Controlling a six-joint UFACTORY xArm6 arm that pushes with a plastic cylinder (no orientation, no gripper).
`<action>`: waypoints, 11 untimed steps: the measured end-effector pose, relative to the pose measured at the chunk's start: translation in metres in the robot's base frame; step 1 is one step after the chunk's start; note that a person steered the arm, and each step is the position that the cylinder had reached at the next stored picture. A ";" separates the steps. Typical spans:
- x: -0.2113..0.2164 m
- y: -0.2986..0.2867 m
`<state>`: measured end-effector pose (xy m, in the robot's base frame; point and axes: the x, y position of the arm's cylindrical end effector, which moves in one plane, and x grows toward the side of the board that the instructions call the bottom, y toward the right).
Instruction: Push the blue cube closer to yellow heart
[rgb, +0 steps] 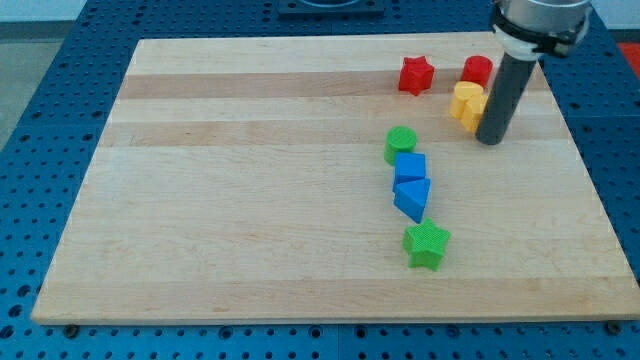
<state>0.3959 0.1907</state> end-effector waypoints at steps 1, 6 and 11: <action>0.013 0.015; -0.047 0.014; -0.046 -0.146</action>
